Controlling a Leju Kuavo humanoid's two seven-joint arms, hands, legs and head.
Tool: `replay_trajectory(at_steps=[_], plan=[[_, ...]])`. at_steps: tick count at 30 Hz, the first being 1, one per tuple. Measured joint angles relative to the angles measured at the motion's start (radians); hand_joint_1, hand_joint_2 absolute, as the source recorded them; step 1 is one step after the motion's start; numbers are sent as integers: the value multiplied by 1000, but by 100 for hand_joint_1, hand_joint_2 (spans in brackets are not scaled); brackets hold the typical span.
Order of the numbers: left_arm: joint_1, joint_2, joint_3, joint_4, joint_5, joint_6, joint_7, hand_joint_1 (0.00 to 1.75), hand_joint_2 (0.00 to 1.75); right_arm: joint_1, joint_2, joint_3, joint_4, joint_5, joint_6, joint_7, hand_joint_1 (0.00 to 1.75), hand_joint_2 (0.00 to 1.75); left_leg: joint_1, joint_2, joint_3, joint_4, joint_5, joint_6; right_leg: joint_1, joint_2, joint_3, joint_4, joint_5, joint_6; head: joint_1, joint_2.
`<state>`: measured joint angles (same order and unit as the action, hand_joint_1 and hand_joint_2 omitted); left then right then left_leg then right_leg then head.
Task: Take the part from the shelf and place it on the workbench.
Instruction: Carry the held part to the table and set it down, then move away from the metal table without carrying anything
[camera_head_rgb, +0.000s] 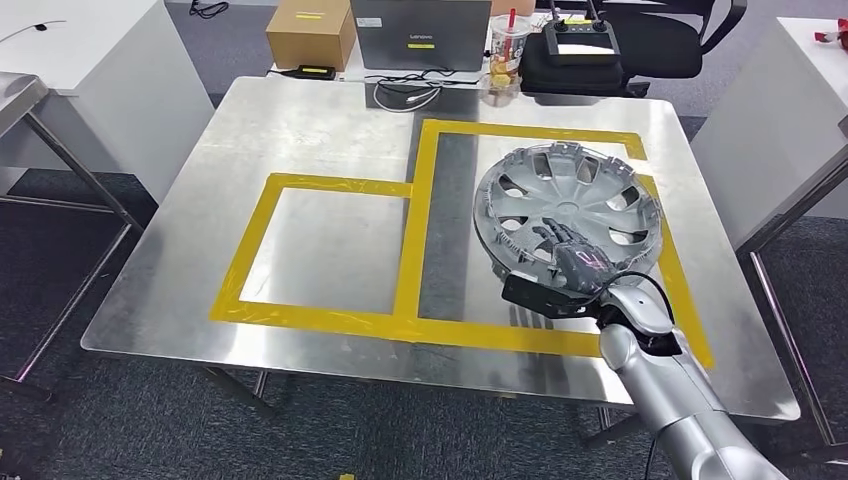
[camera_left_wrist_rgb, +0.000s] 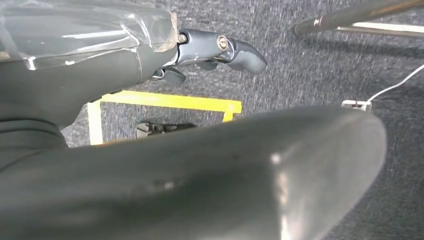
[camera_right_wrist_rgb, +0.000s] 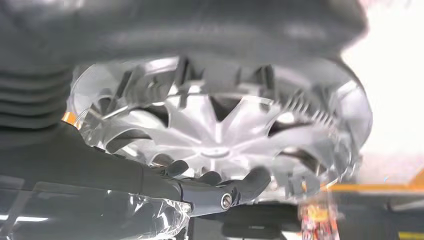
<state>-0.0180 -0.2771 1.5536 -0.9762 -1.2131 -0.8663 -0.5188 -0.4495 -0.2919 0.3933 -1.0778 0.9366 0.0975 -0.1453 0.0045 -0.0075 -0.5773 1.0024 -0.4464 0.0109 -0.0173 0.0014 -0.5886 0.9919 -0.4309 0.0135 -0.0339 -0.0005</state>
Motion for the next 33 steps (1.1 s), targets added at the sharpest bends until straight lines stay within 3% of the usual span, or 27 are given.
replay_trajectory(at_steps=[2,5,6,7,8,10,12,16,18,20,21,22,23,25,26,28,31,33], plan=[[0,-4,0,-5,0,0,0,0,0,7,3,-14,-28,0,-1,-1,0,0,4,1,-20,44,-31,-12,-5,0,2,-3,2,-12,-4,0],[0,-6,1,-10,0,0,0,0,0,18,8,-26,-52,0,-2,-2,0,0,8,2,-108,231,-120,-25,-5,0,2,-2,1,-19,-8,0],[0,-7,1,-11,0,0,0,0,0,23,9,-29,-56,0,-2,-2,0,0,8,2,-131,277,-132,-27,-4,0,2,-2,1,-19,-8,0],[0,-7,1,-11,0,0,0,0,0,28,9,-31,-59,-1,-2,-4,0,0,8,2,-137,285,-124,-26,-4,0,3,-2,0,-19,-8,0],[0,-8,1,-11,0,0,0,0,0,32,11,-33,-64,-6,-4,-11,0,0,8,2,-123,254,-99,-24,-3,1,4,-2,0,-19,-8,0],[-1,-7,1,-13,-1,0,0,0,0,40,16,-44,-80,-43,-14,-53,0,0,7,2,-54,113,-32,-14,-1,2,6,-2,0,-18,-7,0],[-1,-7,1,-16,-7,0,-5,0,0,60,24,-72,-119,-118,-31,-124,0,0,2,2,-5,15,-3,-4,4,3,4,-1,0,-14,-7,0],[0,-8,0,-16,-26,3,-21,0,0,148,47,-160,-286,-224,-69,-227,0,0,0,1,7,-11,2,17,2,-1,-4,5,-5,3,-6,0],[-1,-11,0,-17,-37,3,-27,0,0,191,57,-211,-387,-240,-93,-266,0,0,5,1,13,-22,10,28,2,-1,-39,78,-44,1,-4,0],[-1,-15,1,-19,-46,-2,-31,0,0,237,68,-258,-485,-254,-128,-306,0,0,4,1,13,-22,10,31,1,-1,-105,222,-105,-3,-2,0],[0,-18,1,-21,-50,-7,-33,0,0,261,76,-279,-533,-274,-145,-329,0,0,4,0,12,-22,10,31,1,-1,-133,281,-125,-1,-2,0],[0,-23,1,-26,-51,-14,-37,0,0,287,87,-302,-586,-314,-157,-355,0,0,4,0,12,-22,9,31,-1,-1,-145,307,-130,5,-2,0],[0,-29,2,-32,-51,-25,-41,0,0,312,100,-325,-644,-370,-161,-380,0,0,4,-1,13,-21,9,30,-3,-2,-134,286,-117,14,-2,0],[2,-42,2,-50,-46,-47,-53,0,0,356,129,-375,-768,-499,-156,-419,0,0,4,-4,14,-16,4,23,-10,-3,-64,148,-64,32,-2,0],[4,-47,2,-60,-41,-55,-56,0,0,374,142,-399,-829,-547,-151,-431,0,0,2,-5,13,-11,1,18,-10,-4,-28,81,-42,35,-1,0],[11,-54,3,-78,-24,-60,-53,0,0,415,169,-443,-945,-595,-147,-451,0,0,-3,-6,11,-1,-4,9,-9,-4,7,18,-22,25,-1,0],[25,-59,4,-100,5,-60,-36,0,0,474,210,-501,-1094,-608,-151,-479,0,0,-1,-5,10,6,-10,-1,-9,-1,6,17,-16,7,-1,0],[29,-61,4,-109,11,-60,-31,0,0,495,231,-527,-1160,-607,-154,-487,0,0,2,-2,-6,53,-54,-11,-12,-2,2,15,-11,-7,-4,0]])
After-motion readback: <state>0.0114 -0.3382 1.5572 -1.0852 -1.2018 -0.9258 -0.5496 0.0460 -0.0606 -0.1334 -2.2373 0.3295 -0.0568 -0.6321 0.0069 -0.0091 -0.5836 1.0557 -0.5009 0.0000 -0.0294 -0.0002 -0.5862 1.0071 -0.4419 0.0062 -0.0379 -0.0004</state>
